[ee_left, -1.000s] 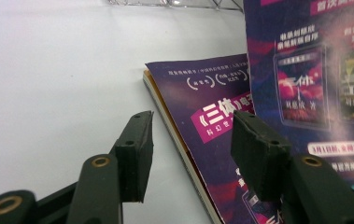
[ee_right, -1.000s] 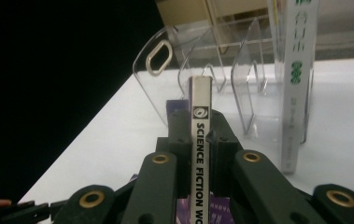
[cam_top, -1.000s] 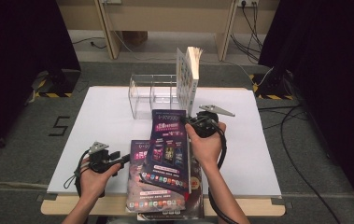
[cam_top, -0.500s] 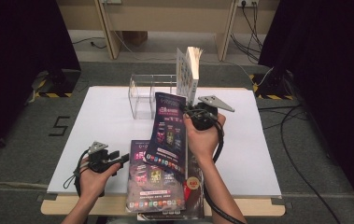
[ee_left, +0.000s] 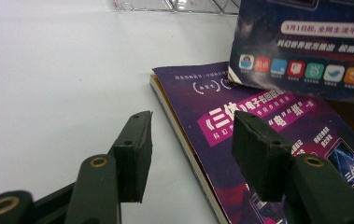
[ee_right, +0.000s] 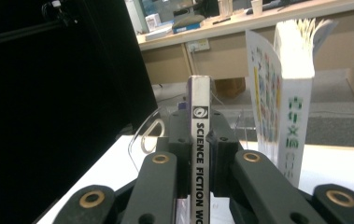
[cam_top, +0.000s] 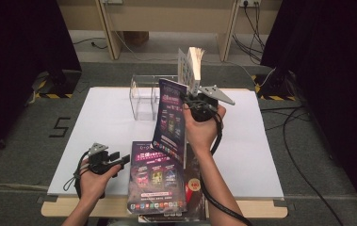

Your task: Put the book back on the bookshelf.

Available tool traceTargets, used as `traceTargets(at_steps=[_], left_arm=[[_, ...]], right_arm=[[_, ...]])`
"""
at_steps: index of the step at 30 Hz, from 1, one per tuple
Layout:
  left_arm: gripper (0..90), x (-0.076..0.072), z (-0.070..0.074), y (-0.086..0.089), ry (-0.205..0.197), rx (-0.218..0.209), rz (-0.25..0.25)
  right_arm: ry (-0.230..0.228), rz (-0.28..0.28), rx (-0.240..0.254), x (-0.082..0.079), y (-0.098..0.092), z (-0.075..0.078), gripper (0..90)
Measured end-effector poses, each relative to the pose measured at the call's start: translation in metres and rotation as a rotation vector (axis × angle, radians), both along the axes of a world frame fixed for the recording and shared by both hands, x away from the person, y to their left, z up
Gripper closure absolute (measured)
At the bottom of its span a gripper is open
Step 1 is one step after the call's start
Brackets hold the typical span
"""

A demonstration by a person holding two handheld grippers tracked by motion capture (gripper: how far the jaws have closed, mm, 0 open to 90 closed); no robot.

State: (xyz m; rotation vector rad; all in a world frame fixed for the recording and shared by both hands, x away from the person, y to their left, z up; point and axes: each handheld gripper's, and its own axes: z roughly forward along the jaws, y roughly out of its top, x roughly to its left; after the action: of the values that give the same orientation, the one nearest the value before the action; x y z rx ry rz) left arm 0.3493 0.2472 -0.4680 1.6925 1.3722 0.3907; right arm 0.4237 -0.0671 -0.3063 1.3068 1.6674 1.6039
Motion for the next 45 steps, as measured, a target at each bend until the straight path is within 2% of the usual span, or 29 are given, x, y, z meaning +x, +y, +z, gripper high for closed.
traceTargets(at_steps=[9, 12, 19, 23, 45], left_arm=[[47.5, 0.000, -0.001, -0.001, -0.001, -0.003, -0.004], [47.5, 0.000, -0.002, -0.001, 0.001, -0.002, -0.006], [47.5, 0.001, -0.003, -0.001, 0.001, -0.004, -0.006], [47.5, 0.000, -0.003, -0.001, 0.001, -0.006, -0.006], [47.4, 0.001, -0.004, 0.001, 0.004, -0.011, -0.007]], right_arm=[[-0.038, -0.023, -0.012, 0.010, 0.008, 0.011, 83.3], [-0.048, -0.036, -0.034, 0.014, 0.012, 0.012, 83.3], [-0.056, -0.047, -0.010, 0.023, 0.015, 0.016, 83.3], [-0.069, -0.050, -0.009, 0.028, 0.018, 0.019, 83.2], [-0.081, -0.080, -0.006, 0.063, 0.037, 0.025, 83.2]])
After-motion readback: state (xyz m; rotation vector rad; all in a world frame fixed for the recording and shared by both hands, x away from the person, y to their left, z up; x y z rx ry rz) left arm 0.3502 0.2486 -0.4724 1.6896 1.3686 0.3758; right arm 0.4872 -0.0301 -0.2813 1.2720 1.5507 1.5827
